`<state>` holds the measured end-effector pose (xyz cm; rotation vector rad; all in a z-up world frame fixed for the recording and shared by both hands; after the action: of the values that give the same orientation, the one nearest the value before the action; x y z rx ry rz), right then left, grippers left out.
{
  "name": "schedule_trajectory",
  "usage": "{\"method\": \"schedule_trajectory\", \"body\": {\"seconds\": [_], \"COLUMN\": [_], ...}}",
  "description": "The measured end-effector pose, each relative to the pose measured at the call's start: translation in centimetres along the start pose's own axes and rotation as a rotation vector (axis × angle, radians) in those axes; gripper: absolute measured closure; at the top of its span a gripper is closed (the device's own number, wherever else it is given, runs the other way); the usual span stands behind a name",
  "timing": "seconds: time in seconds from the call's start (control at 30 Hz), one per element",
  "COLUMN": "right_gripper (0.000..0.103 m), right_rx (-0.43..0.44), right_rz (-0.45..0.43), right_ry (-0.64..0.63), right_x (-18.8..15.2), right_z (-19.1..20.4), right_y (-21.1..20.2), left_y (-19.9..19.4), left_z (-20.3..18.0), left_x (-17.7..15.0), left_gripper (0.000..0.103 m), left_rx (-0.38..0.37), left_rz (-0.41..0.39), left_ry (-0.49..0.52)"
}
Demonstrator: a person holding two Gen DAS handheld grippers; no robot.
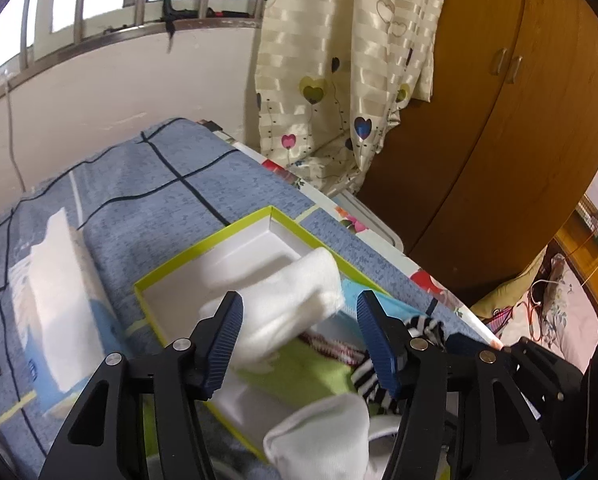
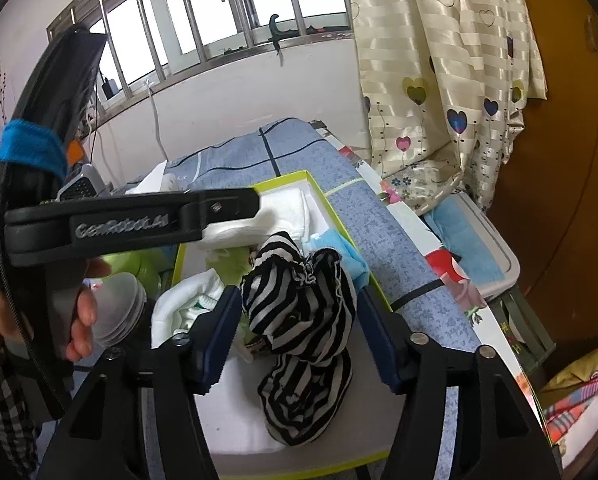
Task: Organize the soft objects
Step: 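Withdraw both open tools from the box back toward the pile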
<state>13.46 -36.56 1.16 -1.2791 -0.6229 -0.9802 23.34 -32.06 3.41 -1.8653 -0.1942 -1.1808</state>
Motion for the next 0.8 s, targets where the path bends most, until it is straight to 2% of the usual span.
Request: {"method": "schedule_trajectory", "body": {"seconds": [0.4, 0.8], "right_gripper": [0.039, 0.039], "right_rx": [-0.019, 0.001], "right_rz": [-0.045, -0.06], "right_ry": [0.006, -0.024], "right_x": [0.1, -1.0], "right_z": [1.2, 3.9], "right_y": [-2.5, -4.4], "left_y": [-5.3, -11.6], "left_z": [0.6, 2.1], "left_x": [-2.0, -4.8], "left_gripper": [0.043, 0.042], "left_rx": [0.045, 0.117], "left_rz": [-0.047, -0.115], "left_ry": [-0.009, -0.031]}}
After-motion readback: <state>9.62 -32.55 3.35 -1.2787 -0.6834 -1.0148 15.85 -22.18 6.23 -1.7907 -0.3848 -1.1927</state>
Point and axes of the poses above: each gripper's, at about its wrist camera, not at the fingertips, and y roughly the way its jaws point, z to its left, x to its top, the point moved 7 cm from there along y, roughly the way its jaws point, and after that the axes turned 10 degrees about -z, right-handed, at the moved point
